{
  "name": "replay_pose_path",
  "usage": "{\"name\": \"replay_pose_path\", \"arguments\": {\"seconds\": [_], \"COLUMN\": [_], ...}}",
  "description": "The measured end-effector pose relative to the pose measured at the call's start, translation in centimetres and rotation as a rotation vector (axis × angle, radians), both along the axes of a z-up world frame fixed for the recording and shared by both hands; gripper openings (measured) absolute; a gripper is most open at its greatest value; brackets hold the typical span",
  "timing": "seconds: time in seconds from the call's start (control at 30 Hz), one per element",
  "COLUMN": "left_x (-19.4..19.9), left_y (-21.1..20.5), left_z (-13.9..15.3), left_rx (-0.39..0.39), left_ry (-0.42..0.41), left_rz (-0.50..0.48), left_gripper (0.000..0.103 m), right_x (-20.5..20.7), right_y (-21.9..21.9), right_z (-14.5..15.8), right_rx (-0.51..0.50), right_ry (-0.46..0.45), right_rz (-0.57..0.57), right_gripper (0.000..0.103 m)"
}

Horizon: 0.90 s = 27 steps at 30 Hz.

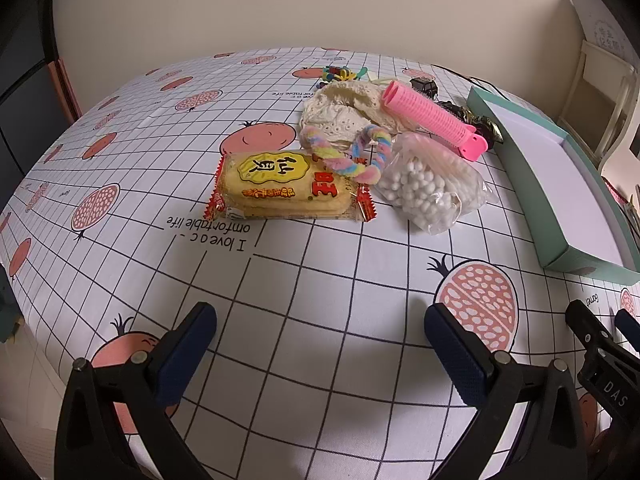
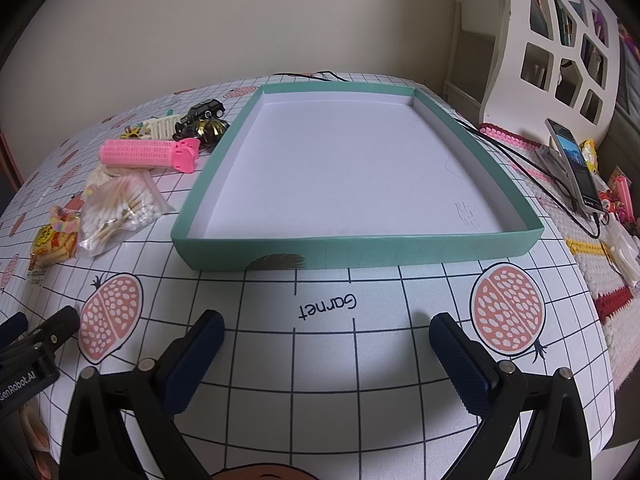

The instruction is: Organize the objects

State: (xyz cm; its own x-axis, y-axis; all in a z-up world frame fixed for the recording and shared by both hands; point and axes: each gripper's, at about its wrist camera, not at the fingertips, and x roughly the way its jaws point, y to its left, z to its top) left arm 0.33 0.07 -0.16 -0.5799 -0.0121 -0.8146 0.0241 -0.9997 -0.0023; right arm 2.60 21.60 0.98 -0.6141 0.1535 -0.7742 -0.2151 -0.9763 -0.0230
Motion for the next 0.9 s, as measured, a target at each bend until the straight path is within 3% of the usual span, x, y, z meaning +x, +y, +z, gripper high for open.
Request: {"name": "replay_pose_path", "arguments": {"seconds": [0.5, 0.67, 0.9], "left_x": [-0.1, -0.6, -1.6], "left_y": [0.1, -0.1, -0.7], "left_z": [0.0, 0.0, 3.3], "left_rx": [0.0, 0.0, 0.028], "left_ry": [-0.009, -0.045, -0.018], "left_rz": [-0.004, -0.014, 0.005], "left_gripper": [0.103, 0.103, 0.103], "right_x": [0.0, -0.5, -0.6], "right_y": [-0.1, 0.0, 0.0], "right_z": [0.0, 0.6, 4.6], "right_rx": [0.0, 0.012, -0.025], "right_ry": [-0.001, -0.048, 0.052], "right_rz": [-0.002, 0.003, 0.022], "right_gripper": [0.103, 0.103, 0.103]}}
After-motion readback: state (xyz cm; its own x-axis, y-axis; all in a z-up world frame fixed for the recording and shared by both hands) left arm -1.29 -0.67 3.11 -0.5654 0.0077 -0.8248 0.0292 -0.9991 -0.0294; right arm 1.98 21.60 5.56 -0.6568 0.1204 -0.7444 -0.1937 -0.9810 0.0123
